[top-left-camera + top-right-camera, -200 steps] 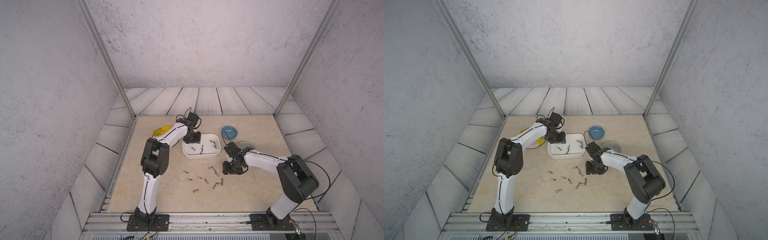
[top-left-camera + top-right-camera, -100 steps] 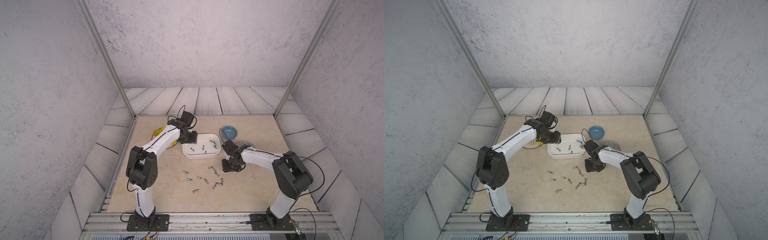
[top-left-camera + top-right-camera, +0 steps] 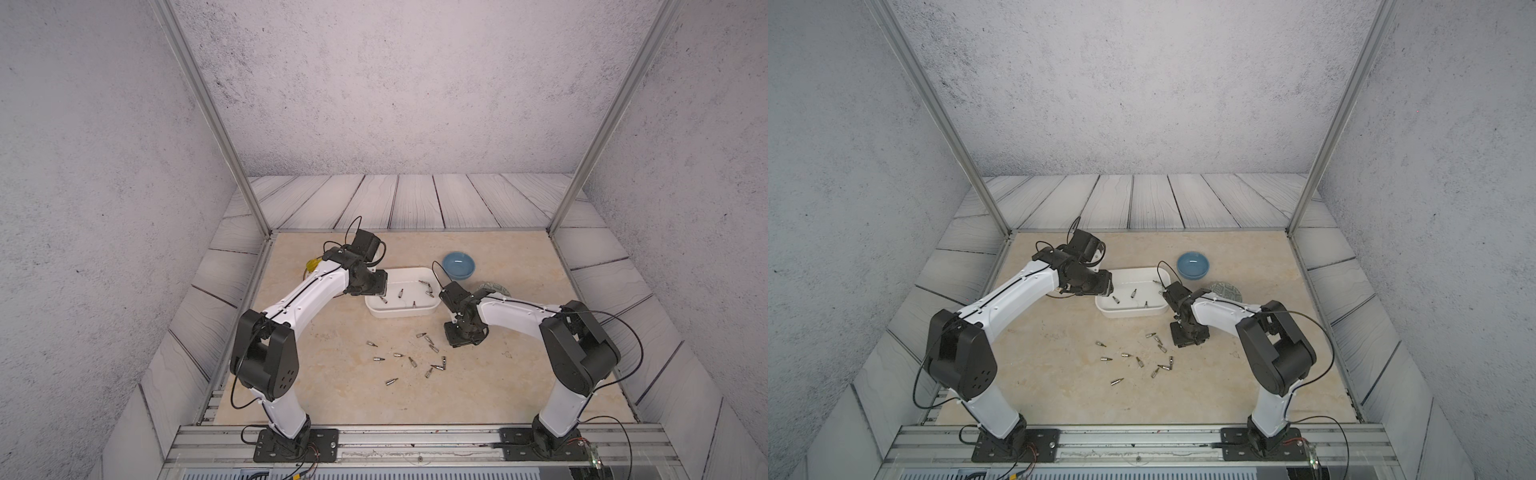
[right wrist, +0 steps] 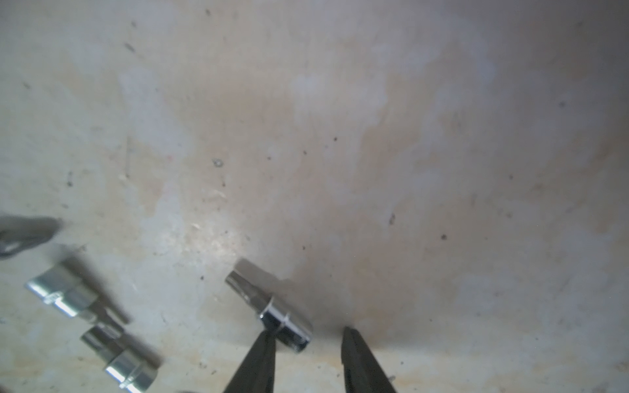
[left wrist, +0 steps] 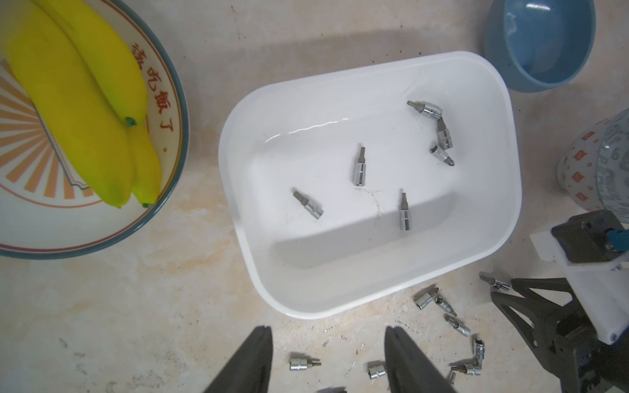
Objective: Put the bit on the desktop into the storage box
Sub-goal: Pick up the screwdriver bit from the center of the board.
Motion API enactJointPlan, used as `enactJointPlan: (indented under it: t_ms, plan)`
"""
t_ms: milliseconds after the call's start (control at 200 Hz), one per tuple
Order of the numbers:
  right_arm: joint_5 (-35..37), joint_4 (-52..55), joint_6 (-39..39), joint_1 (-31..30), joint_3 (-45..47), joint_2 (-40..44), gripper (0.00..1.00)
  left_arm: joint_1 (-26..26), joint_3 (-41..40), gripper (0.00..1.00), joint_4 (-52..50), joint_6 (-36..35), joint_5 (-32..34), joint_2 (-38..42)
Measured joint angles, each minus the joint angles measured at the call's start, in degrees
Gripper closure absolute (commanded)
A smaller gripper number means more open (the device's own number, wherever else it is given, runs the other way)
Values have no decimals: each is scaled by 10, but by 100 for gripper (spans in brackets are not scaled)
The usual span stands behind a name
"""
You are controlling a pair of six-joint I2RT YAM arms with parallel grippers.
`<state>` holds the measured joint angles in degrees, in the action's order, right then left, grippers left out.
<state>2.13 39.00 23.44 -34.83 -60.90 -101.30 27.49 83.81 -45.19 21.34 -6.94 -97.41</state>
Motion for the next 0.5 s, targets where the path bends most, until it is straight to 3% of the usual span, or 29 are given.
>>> enactJointPlan:
  t_ms: [295, 501]
  plan:
    - [1, 9, -30, 0, -49, -37, 62, 0, -27, 41, -9, 2, 20, 26]
    - [-1, 10, -35, 0, -52, -40, 71, 0, -45, 41, -11, 5, 27, 41]
